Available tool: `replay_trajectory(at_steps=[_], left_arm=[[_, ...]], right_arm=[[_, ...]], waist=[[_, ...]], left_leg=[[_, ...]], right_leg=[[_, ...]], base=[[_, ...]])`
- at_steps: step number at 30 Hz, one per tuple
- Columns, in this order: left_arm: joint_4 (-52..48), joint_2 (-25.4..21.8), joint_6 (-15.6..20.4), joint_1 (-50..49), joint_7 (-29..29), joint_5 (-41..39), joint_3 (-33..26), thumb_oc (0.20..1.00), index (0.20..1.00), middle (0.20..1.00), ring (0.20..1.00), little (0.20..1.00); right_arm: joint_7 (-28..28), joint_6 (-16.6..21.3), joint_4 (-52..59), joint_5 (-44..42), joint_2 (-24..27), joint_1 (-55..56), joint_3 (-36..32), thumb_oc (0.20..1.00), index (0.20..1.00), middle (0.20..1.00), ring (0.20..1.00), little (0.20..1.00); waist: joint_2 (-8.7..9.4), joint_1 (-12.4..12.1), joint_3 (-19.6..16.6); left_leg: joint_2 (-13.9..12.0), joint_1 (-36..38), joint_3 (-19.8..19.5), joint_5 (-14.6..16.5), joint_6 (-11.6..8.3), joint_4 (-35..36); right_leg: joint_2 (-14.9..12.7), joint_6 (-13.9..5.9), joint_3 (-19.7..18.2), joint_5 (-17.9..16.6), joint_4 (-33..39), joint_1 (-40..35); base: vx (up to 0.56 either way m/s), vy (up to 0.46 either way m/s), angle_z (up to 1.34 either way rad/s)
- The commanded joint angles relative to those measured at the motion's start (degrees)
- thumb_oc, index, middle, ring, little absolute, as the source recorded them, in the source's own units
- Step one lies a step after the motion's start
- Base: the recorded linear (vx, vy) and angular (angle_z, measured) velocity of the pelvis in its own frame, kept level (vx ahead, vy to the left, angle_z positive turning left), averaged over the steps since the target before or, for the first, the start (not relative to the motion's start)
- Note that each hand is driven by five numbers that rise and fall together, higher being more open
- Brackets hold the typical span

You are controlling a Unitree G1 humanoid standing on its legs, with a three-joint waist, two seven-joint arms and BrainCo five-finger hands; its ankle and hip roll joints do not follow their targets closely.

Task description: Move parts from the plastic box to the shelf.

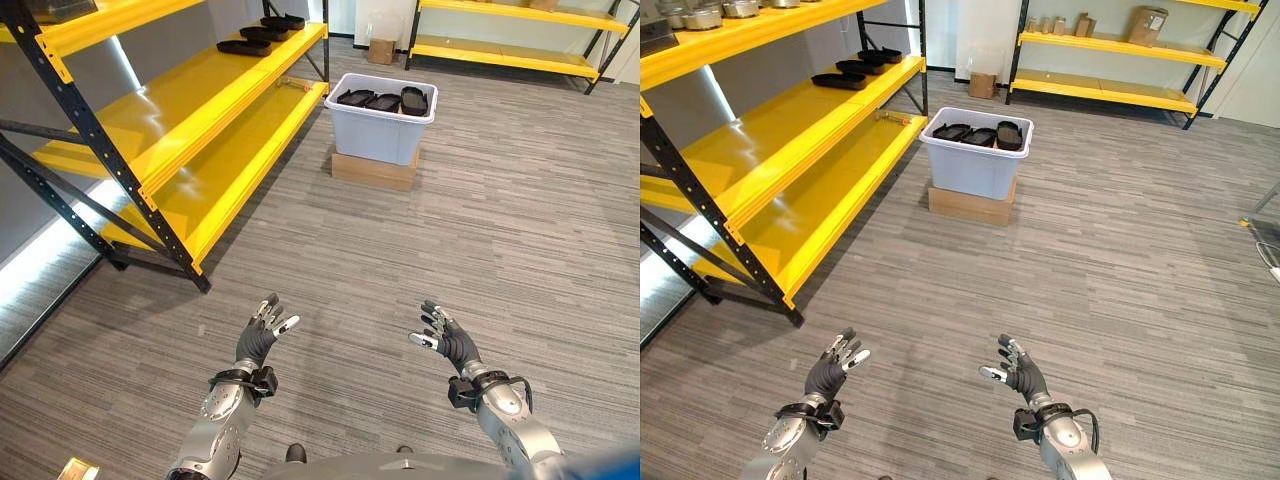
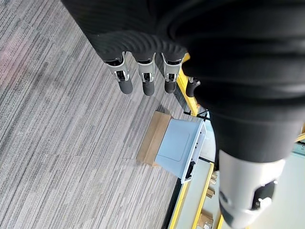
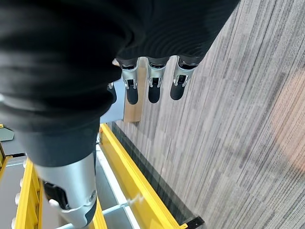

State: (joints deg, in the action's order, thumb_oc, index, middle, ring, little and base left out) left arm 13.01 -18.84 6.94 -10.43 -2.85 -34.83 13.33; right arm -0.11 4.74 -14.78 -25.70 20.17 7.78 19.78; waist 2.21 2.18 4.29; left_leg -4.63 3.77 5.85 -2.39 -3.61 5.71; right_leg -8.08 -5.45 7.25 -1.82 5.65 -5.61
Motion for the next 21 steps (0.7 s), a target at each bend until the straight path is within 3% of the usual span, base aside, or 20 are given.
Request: replay_trajectory(at_steps=[1, 14, 16, 21], left_arm=[[-0.31, -0.26, 2.57, 4.52, 0.23, 1.11, 0.46, 1.0, 1.0, 1.0, 1.0, 1.0], [-0.53, -0.31, 2.56, 4.99, -0.32, 0.74, 0.21, 1.0, 1.0, 1.0, 1.0, 1.0], [-1.2, -0.41, 2.82, 5.83, -0.55, -0.04, 0.66, 1.0, 1.0, 1.0, 1.0, 1.0], [-1.66, -0.48, 3.01, 6.48, -0.34, -0.59, 1.1, 1.0, 1.0, 1.0, 1.0, 1.0]], right_arm=[[0.3, 1.94, 0.93, -1.41, 0.31, -1.82, -0.53, 1.0, 1.0, 1.0, 1.0, 1.0], [0.14, 1.73, 0.36, -2.56, 0.04, -2.13, -0.46, 1.0, 1.0, 1.0, 1.0, 1.0], [0.14, 2.04, 0.34, -3.06, 0.69, -2.39, -0.69, 1.0, 1.0, 1.0, 1.0, 1.0], [-0.1, 2.61, 0.64, -3.65, 1.23, -2.1, -1.58, 1.0, 1.0, 1.0, 1.0, 1.0]], waist=[[-2.19, -0.58, -0.6], [-2.27, -0.43, -0.28], [-2.25, -0.49, 0.63], [-2.05, -0.53, 1.42]], left_leg=[[-2.95, 1.22, -0.63, 2.7, -1.01, -0.71], [-3.02, 0.88, -2.32, 2.56, -0.7, -0.71], [-4.46, -0.4, -3.34, 1.7, -1.19, -1.51], [-5.78, -1.76, -4.16, 0.78, -1.92, -2.19]], right_leg=[[-2.21, -2.21, 2.63, 3.67, -0.65, -0.43], [-1.72, -1.41, 0.98, 4.72, -2.41, 0.28], [-0.2, -0.12, 0.44, 6.72, -5.3, 1.94], [1.15, 0.73, 1.31, 7.88, -7.65, 3.48]], base=[[0.0, 0.0, 0.0], [-0.01, -0.008, 0.02], [-0.07, -0.138, 0.05], [-0.04, -0.129, 0.18]])
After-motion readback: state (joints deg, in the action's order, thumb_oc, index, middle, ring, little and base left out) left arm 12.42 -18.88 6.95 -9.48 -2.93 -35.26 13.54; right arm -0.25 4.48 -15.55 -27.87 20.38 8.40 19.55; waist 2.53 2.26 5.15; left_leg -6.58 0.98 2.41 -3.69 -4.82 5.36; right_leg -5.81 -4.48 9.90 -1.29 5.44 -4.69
